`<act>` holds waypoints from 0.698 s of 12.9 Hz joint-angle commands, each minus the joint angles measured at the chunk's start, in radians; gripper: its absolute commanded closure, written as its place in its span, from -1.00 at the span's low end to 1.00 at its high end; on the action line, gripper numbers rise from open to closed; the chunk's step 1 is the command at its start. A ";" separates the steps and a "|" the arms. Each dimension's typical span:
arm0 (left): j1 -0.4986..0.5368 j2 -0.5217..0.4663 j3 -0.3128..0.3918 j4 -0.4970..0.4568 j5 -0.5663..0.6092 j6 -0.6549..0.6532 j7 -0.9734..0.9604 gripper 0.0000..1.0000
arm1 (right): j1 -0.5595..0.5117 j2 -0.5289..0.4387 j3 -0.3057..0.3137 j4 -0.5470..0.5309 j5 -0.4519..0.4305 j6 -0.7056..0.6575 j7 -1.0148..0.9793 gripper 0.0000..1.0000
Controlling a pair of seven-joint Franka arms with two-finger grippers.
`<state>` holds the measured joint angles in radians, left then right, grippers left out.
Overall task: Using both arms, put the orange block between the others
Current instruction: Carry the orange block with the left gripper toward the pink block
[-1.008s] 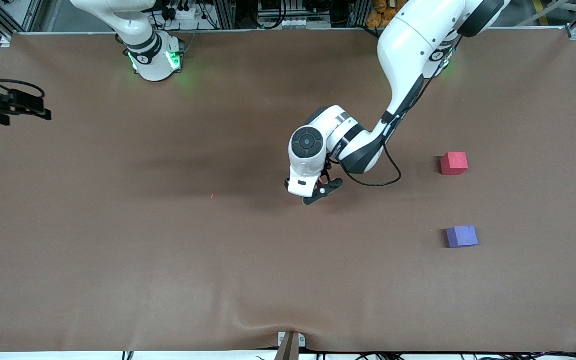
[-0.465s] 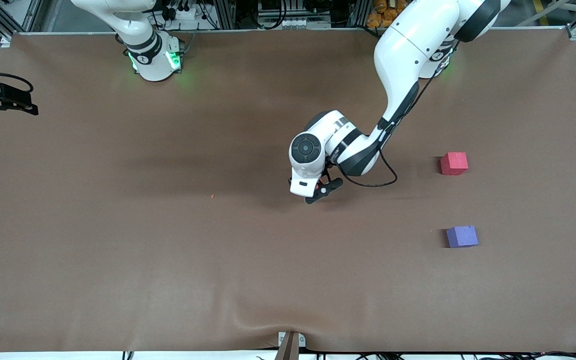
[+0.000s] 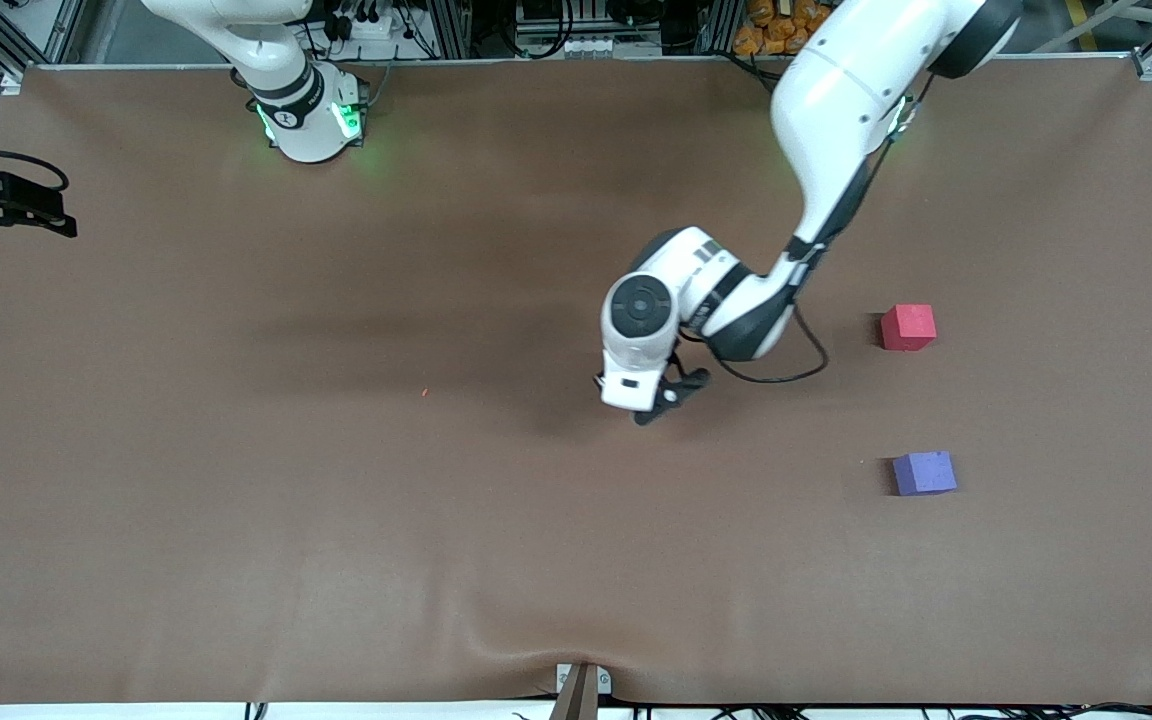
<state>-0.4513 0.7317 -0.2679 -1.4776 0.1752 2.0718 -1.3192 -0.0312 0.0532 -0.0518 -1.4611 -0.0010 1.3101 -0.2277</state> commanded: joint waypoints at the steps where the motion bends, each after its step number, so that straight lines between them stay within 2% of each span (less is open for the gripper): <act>1: 0.115 -0.135 -0.010 -0.068 0.024 -0.109 0.191 1.00 | -0.016 -0.012 0.016 0.021 0.030 -0.005 0.041 -1.00; 3: 0.234 -0.228 -0.011 -0.145 0.024 -0.143 0.411 1.00 | -0.016 -0.012 0.016 0.030 0.065 -0.006 0.047 -1.00; 5: 0.383 -0.277 -0.011 -0.214 0.024 -0.147 0.672 1.00 | -0.016 -0.012 0.015 0.030 0.075 -0.011 0.056 -1.00; 7: 0.529 -0.290 -0.017 -0.242 0.024 -0.144 0.941 1.00 | -0.021 -0.010 0.012 0.030 0.075 -0.012 0.056 -1.00; 9: 0.603 -0.291 -0.017 -0.274 0.024 -0.127 1.063 1.00 | -0.021 -0.009 0.012 0.030 0.062 -0.020 0.056 -1.00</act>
<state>0.1046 0.4707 -0.2643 -1.6842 0.1818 1.9192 -0.3385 -0.0332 0.0527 -0.0514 -1.4359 0.0565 1.3081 -0.1870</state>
